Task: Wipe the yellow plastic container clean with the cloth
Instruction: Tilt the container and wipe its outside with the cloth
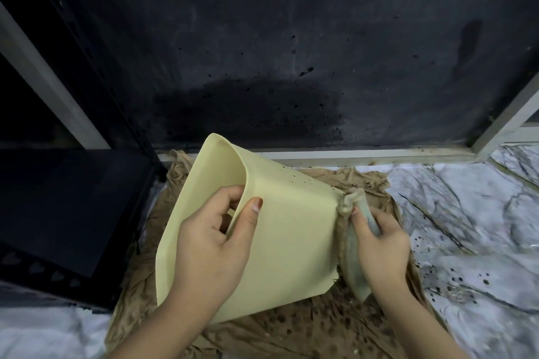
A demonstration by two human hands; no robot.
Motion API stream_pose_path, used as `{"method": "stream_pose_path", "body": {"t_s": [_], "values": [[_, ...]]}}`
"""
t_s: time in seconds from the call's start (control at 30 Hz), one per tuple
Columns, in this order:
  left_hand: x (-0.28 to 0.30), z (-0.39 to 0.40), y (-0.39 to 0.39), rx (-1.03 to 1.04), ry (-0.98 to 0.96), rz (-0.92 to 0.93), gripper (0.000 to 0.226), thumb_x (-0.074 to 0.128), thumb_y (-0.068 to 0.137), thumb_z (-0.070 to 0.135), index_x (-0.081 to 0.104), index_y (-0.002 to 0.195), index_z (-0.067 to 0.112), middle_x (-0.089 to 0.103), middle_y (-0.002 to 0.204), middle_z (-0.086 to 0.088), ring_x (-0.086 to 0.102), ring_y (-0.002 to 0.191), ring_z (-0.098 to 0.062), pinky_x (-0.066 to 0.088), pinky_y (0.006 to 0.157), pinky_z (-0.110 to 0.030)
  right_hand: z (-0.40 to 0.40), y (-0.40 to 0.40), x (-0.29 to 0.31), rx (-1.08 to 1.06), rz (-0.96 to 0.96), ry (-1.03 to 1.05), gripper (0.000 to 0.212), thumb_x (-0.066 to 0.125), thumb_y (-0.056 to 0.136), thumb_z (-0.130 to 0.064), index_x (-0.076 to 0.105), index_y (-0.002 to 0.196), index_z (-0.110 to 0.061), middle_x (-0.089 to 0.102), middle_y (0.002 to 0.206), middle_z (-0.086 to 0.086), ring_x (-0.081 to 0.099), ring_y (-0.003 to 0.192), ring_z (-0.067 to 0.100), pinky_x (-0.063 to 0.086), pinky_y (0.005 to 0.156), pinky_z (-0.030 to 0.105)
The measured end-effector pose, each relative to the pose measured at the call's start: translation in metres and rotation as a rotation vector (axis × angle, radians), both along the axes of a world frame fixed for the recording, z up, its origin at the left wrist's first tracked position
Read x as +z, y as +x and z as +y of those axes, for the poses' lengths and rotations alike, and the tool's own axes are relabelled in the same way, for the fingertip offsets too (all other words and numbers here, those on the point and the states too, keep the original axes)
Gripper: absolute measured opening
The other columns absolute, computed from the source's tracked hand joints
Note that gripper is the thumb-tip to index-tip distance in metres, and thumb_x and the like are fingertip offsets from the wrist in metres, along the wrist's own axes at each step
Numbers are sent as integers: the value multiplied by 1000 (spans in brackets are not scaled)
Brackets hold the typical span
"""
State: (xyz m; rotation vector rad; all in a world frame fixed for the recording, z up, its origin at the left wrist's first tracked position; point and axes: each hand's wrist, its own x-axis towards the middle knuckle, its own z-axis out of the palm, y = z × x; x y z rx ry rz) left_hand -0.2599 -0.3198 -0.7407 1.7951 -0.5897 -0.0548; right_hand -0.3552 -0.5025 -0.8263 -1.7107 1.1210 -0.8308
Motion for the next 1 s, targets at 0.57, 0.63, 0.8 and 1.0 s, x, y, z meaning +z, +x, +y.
{"method": "stream_pose_path", "body": {"t_s": [0.57,0.63,0.8,1.0], "values": [[3,5,3,-27,35,-12,21,53,70,54,64,81,40,66,75,-14,59,65,-39,51,53,-44,13,35,72,409,77,-40,19,62,82,-33,73,83,-17,70,70,5,61,65,17,48,63,34],[2,6,3,-26,30,5,22,54,69,54,65,82,40,67,75,-15,60,69,-42,54,57,-50,0,32,60,351,113,-4,19,63,81,-32,74,84,-16,72,71,5,62,63,17,49,62,32],[2,9,3,-16,14,6,22,54,69,54,65,82,40,66,76,-17,60,71,-44,54,60,-55,-22,18,34,231,172,64,19,64,80,-31,73,82,-14,72,68,9,64,62,19,49,58,31],[3,11,2,-18,13,43,21,56,67,51,66,81,38,69,82,-7,63,73,-37,55,65,-51,-28,2,17,157,192,42,18,63,83,-29,66,70,-17,62,55,5,55,50,19,37,45,26]]}}
